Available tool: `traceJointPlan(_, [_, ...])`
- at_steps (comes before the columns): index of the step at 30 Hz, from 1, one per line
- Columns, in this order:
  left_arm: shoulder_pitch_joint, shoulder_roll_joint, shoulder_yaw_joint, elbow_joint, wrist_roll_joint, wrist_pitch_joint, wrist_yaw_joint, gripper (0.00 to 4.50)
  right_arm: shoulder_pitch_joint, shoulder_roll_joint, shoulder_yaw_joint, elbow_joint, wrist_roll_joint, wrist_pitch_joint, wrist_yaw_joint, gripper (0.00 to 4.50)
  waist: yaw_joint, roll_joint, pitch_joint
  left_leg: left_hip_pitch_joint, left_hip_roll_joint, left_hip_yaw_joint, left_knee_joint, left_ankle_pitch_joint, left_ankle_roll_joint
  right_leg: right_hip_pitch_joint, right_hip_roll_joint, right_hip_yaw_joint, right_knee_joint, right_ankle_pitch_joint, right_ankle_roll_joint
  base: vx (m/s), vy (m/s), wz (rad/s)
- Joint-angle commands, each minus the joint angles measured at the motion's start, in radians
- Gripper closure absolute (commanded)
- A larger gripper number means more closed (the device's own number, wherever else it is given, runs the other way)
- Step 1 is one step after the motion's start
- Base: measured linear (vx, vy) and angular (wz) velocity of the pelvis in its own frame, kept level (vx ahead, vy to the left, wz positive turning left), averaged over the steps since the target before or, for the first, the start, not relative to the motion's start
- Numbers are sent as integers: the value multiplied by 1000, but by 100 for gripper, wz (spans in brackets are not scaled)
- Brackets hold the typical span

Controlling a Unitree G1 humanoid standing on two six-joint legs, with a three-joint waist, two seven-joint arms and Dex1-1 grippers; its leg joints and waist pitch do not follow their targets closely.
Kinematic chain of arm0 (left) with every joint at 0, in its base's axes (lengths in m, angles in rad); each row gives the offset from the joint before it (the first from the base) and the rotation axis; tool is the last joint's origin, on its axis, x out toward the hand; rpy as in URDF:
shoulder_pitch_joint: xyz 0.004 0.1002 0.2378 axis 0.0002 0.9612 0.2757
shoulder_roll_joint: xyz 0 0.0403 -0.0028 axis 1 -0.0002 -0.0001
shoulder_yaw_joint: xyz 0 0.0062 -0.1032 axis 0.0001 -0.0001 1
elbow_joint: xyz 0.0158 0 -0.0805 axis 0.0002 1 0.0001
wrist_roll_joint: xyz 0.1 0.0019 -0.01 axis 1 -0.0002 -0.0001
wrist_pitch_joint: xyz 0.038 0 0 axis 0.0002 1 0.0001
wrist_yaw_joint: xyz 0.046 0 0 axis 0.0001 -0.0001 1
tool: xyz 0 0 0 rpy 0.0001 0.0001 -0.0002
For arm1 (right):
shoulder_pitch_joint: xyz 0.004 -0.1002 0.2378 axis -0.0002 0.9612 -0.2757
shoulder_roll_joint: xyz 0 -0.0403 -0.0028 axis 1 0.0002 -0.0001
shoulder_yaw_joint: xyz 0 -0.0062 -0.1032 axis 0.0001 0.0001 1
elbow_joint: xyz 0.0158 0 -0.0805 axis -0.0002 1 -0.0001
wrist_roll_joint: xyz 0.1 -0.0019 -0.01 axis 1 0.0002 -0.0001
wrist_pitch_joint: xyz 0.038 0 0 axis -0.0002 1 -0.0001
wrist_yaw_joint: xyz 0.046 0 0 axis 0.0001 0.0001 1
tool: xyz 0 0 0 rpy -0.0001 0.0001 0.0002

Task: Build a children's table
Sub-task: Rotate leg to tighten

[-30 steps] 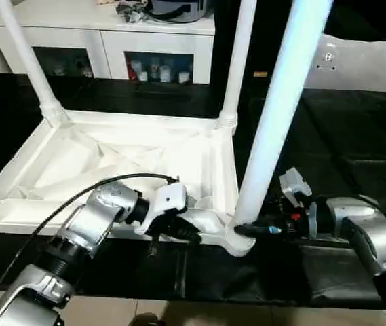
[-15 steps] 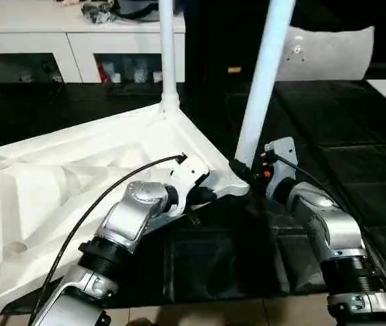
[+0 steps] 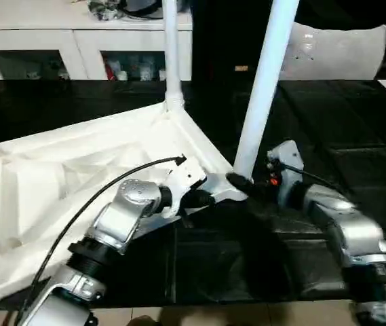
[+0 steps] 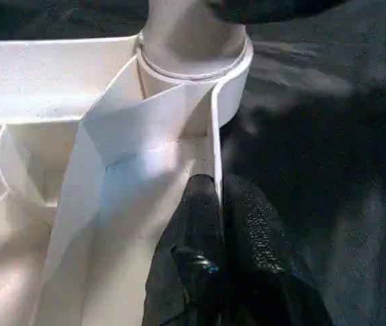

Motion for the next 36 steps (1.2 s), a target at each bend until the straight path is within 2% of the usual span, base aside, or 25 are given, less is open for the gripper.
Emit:
traceJointPlan(1, [-23, 20, 4, -41, -18, -65, -56, 450, 1, -40, 12, -20, 19, -21, 101, 51, 5, -8, -69, 10, 47, -15, -63, -194, 55, 64, -73, 49, -83, -277, -159, 0, 0, 0])
traceJointPlan(5, [-21, 61, -13, -31, -26, -122, -125, 450, 19, -115, 36, -29, 54, -30, 235, 51, 16, -9, -70, 11, 49, -15, -61, -200, 62, 64, -76, 49, -84, -290, -159, 0, 0, 0])
traceJointPlan(6, [-17, 82, -24, -31, -31, -157, -170, 450, 23, -135, 42, -30, 69, -27, 288, 51, 20, -10, -73, 9, 49, -16, -60, -190, 68, 66, -76, 49, -81, -278, -162, 0, 0, 0])
traceJointPlan(8, [-14, 97, -33, -33, -36, -176, -203, 450, 22, -143, 49, -24, 72, -30, 318, 51, 25, -9, -72, 9, 51, -15, -60, -182, 69, 62, -75, 49, -76, -255, -175, 0, 0, 0])
traceJointPlan(9, [-11, 117, -44, -32, -41, -200, -248, 450, 20, -154, 60, -10, 71, -48, 353, 79, 27, -11, -73, 11, 52, -14, -59, -183, 69, 61, -75, 49, -76, -253, -179, 0, 0, 0])
traceJointPlan(11, [-13, 146, -64, -30, -40, -226, -305, 450, 19, -169, 77, 12, 60, -88, 391, 79, 33, -9, -73, 13, 53, -14, -59, -187, 65, 59, -77, 49, -77, -266, -184, 0, 0, 0])
traceJointPlan(13, [-14, 166, -77, -29, -37, -242, -345, 450, 18, -174, 87, 25, 55, -112, 411, 104, 38, -8, -72, 14, 55, -14, -60, -197, 59, 57, -77, 50, -76, -275, -184, 0, 0, 0])
traceJointPlan(18, [-27, 192, -98, -14, -36, -281, -410, 450, 16, -165, 99, 46, 73, -125, 458, 147, 49, -8, -71, 15, 57, -15, -62, -220, 48, 57, -78, 50, -75, -291, -186, 0, 0, 0])
traceJointPlan(23, [-37, 193, -100, 4, -35, -304, -430, 450, 20, -155, 119, 67, 90, -134, 514, 180, 48, -10, -71, 13, 55, -16, -62, -222, 46, 59, -80, 50, -78, -313, -178, 0, 0, 0])
traceJointPlan(24, [-38, 193, -100, 8, -35, -307, -434, 450, 26, -148, 125, 74, 90, -151, 518, 201, 48, -8, -71, 15, 56, -16, -62, -223, 45, 57, -80, 50, -77, -313, -180, 0, 0, 0])
traceJointPlan(29, [-39, 190, -100, 18, -34, -317, -441, 450, 38, -136, 129, 91, 97, -160, 540, 242, 49, -9, -72, 15, 56, -16, -63, -221, 43, 58, -79, 50, -77, -315, -179, 0, 0, 0])
traceJointPlan(33, [-39, 189, -100, 19, -34, -317, -441, 450, 37, -141, 126, 106, 103, -157, 561, 256, 50, -10, -72, 15, 56, -15, -62, -218, 47, 58, -79, 50, -75, -303, -186, 0, 0, 0])
traceJointPlan(36, [-36, 183, -90, 26, -38, -315, -438, 450, 39, -156, 127, 119, 123, -142, 602, 259, 52, -10, -71, 14, 56, -15, -62, -224, 47, 59, -80, 49, -78, -326, -181, 0, 0, 0])
